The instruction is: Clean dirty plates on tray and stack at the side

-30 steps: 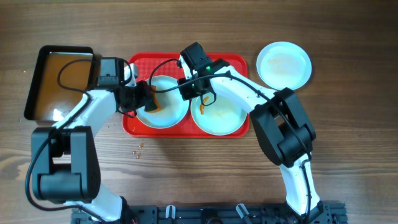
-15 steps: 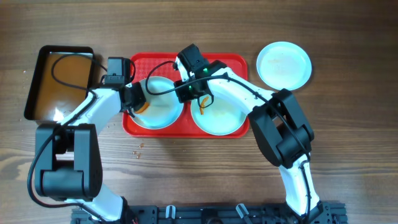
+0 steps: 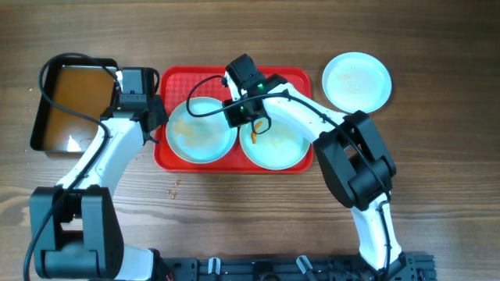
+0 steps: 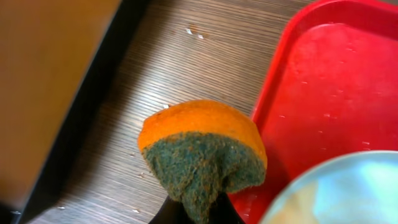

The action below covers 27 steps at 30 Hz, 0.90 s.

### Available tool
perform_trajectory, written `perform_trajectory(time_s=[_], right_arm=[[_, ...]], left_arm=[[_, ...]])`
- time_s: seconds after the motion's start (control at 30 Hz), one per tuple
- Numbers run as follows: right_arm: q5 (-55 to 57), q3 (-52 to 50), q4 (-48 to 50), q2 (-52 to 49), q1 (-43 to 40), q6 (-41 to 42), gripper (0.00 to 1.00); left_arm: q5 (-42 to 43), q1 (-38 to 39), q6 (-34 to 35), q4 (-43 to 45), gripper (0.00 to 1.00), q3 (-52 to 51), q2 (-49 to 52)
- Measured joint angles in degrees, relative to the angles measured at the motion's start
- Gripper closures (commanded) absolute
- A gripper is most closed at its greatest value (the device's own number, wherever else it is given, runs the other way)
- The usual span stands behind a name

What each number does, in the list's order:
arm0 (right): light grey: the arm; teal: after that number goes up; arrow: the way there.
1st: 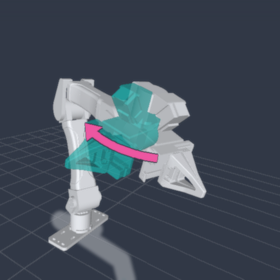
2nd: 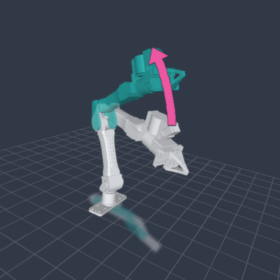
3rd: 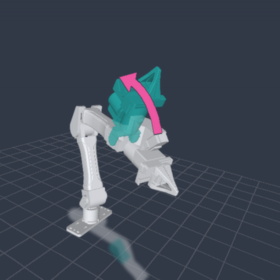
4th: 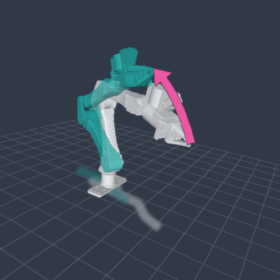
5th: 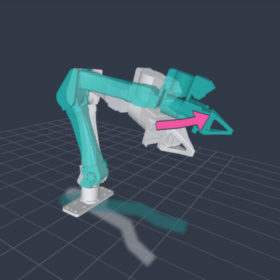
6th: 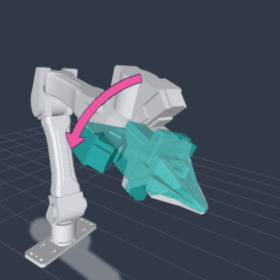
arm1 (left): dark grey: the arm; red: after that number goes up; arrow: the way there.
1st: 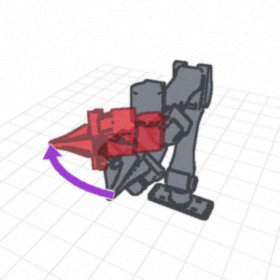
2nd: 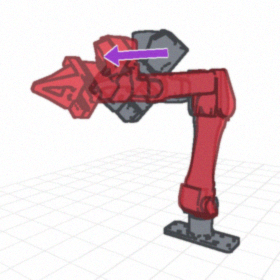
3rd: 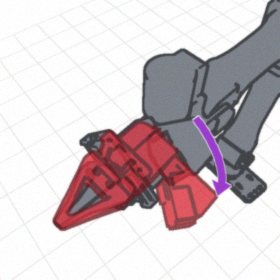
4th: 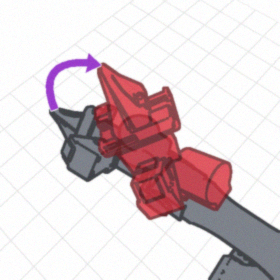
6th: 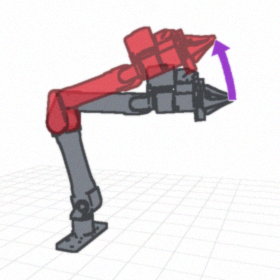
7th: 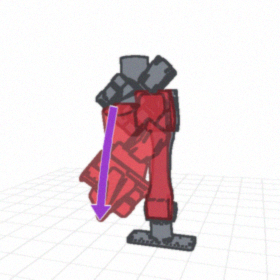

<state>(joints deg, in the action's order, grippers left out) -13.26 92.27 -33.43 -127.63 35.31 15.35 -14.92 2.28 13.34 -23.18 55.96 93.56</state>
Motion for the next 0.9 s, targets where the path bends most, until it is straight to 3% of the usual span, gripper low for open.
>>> perform_trajectory(time_s=[0.2,0.4,0.57,0.9], right_arm=[[0.0,0.0,0.0,0.0,0.0,0.0,0.96],[0.0,0.0,0.0,0.0,0.0,0.0,0.96],[0.0,0.0,0.0,0.0,0.0,0.0,0.96],[0.0,0.0,0.2,0.0,0.2,0.0,0.96]], left_arm=[[17.8,0.3,5.6,-0.4,0.96,-0.1,0.0],[22.4,0.4,7.8,-2.2,0.96,-1.7,0.5],[20.4,0.4,7.9,-1.6,0.96,-3.8,2.5],[6.8,1.5,6.3,1.5,0.96,-3.9,2.2]])
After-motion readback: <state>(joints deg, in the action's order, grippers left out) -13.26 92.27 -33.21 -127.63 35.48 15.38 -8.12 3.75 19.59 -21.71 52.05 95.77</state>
